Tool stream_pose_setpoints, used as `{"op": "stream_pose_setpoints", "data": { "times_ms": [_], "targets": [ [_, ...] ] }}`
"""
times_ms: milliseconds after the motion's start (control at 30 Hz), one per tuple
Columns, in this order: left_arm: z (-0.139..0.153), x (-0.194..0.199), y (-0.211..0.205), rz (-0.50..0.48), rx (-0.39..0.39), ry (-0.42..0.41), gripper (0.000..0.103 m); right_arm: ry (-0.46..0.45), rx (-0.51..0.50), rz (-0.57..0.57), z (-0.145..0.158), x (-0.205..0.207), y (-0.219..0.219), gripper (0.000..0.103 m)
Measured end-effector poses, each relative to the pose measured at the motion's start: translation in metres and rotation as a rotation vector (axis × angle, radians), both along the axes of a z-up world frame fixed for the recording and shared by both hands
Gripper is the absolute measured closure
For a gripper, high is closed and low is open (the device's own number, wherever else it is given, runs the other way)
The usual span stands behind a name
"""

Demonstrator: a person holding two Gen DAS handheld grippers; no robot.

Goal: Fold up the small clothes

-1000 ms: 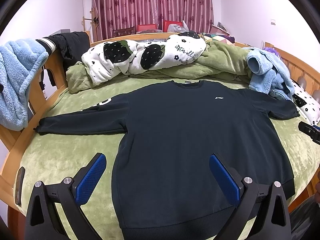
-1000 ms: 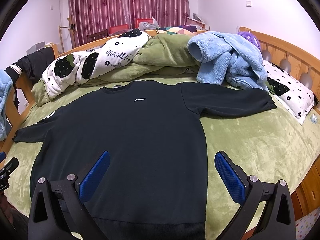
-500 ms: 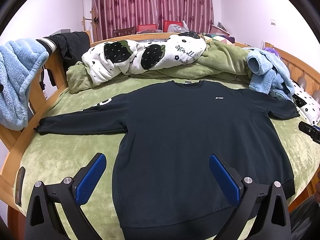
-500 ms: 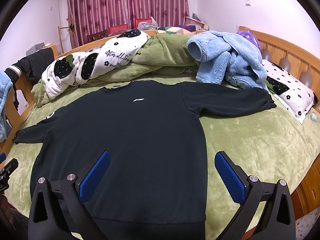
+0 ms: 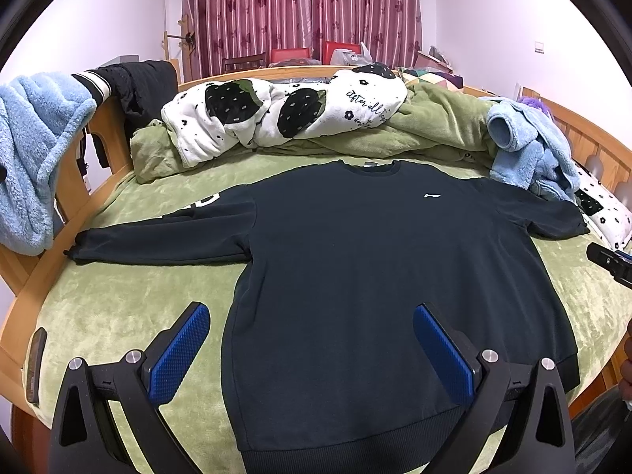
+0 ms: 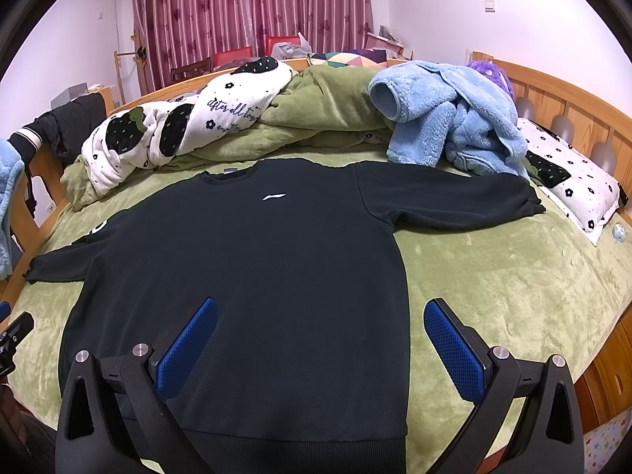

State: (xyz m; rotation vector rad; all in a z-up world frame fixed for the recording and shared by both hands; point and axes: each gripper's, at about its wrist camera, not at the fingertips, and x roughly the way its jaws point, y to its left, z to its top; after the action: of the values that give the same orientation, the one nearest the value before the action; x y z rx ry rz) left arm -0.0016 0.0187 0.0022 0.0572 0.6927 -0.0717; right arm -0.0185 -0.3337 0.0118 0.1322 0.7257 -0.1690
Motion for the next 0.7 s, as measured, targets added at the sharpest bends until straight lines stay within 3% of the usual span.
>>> {"op": "stream_pose_setpoints", "data": {
  "times_ms": [700],
  "targets": [
    [-0.0013,-0.0025,-0.0021,0.0,-0.012,0.0,0.0,-0.007,-0.007,-0.011,0.0037,-0.0015,0.0008,0.0]
  ]
}}
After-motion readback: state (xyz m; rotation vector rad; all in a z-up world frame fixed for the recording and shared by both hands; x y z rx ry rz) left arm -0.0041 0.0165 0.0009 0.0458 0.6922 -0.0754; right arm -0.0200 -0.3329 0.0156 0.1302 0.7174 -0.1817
